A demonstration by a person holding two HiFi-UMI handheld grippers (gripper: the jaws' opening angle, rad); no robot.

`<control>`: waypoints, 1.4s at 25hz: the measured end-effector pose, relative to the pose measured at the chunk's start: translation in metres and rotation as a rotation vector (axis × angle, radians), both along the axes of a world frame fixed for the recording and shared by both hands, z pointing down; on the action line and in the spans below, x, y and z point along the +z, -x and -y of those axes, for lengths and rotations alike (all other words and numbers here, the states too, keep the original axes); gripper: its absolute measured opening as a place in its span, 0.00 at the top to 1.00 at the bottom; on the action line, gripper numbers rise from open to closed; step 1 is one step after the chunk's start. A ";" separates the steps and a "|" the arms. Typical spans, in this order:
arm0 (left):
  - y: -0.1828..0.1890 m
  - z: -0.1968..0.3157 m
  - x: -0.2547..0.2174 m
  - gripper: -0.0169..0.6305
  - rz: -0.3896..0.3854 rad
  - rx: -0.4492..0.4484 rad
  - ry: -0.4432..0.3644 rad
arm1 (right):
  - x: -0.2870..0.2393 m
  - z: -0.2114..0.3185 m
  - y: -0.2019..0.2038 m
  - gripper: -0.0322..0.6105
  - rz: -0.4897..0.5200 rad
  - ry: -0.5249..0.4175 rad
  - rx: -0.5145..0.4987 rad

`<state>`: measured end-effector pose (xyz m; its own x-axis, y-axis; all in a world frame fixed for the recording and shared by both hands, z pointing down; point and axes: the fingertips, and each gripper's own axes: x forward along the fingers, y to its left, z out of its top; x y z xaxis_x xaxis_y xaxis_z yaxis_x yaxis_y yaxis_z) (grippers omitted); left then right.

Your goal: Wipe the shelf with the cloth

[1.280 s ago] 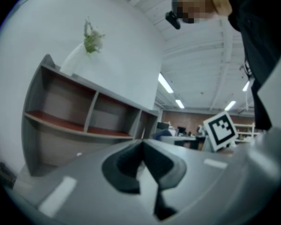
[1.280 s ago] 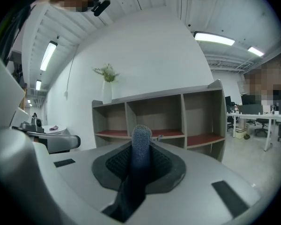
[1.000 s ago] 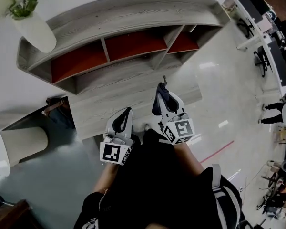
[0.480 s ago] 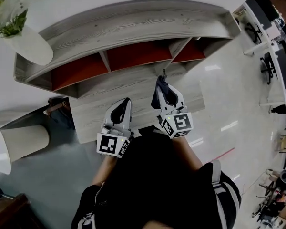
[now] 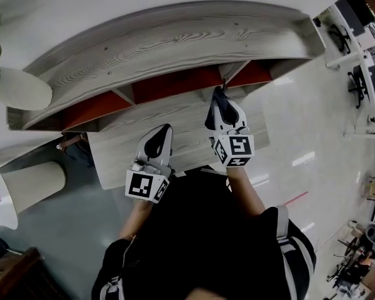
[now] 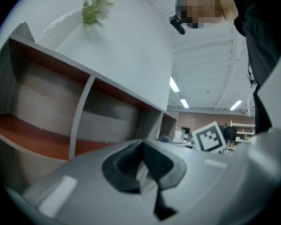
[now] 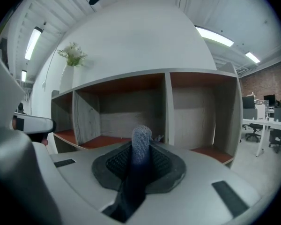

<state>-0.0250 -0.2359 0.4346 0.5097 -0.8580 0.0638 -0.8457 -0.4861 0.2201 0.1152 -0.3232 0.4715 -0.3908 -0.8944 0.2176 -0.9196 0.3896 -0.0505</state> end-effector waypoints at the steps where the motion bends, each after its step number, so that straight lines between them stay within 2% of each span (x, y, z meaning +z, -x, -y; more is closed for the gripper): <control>1: -0.002 0.004 0.000 0.97 -0.001 0.002 0.000 | 0.001 0.005 -0.003 0.87 -0.004 0.000 0.003; 10: -0.005 0.027 0.008 0.97 0.000 -0.014 0.021 | 0.020 0.042 -0.013 0.87 -0.042 0.032 0.018; 21: 0.008 0.040 0.013 0.97 -0.006 -0.049 0.035 | 0.045 0.076 0.006 0.87 -0.116 0.105 -0.007; 26: 0.018 0.041 0.012 0.97 -0.016 -0.063 0.032 | 0.047 0.083 0.016 0.87 -0.216 0.149 -0.018; 31: 0.030 0.039 0.014 0.97 -0.019 -0.075 0.031 | 0.053 0.088 0.032 0.87 -0.385 0.201 -0.093; 35: 0.039 0.032 0.012 0.97 -0.034 -0.089 0.029 | 0.052 0.088 0.041 0.87 -0.430 0.218 -0.106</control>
